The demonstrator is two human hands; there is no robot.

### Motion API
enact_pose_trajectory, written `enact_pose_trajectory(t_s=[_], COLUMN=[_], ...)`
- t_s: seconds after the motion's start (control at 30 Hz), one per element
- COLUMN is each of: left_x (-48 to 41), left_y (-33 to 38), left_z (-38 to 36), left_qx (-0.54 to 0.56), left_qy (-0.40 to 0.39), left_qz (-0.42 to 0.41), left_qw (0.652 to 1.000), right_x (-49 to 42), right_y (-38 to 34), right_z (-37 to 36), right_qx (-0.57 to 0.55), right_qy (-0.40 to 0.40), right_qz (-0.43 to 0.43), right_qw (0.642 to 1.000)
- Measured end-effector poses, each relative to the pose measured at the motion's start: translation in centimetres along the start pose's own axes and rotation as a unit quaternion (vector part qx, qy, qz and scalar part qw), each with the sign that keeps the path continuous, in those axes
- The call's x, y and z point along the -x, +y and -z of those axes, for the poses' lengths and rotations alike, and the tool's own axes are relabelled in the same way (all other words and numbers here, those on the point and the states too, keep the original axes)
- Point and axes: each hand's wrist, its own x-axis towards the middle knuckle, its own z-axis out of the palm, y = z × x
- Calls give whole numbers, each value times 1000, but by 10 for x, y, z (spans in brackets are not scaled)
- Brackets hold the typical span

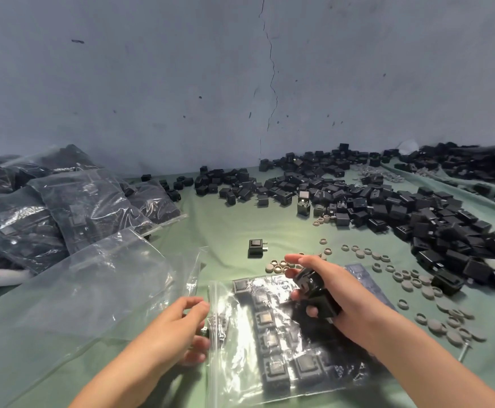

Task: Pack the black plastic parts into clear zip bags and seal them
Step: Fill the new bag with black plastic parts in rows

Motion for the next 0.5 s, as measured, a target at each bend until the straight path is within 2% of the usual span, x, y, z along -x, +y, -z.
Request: enact_pose_trajectory(t_s=[0.23, 0.5], left_x=[9, 9], left_y=[13, 15], left_z=[-22, -25], left_qx=[116, 279], left_qy=[-42, -124], left_qz=[27, 34], left_qw=[992, 952], right_x=[-3, -6], right_y=[2, 2], right_z=[0, 3], right_qx=[-32, -102], right_qy=[15, 22], right_qz=[-30, -48], right_qw=[999, 993])
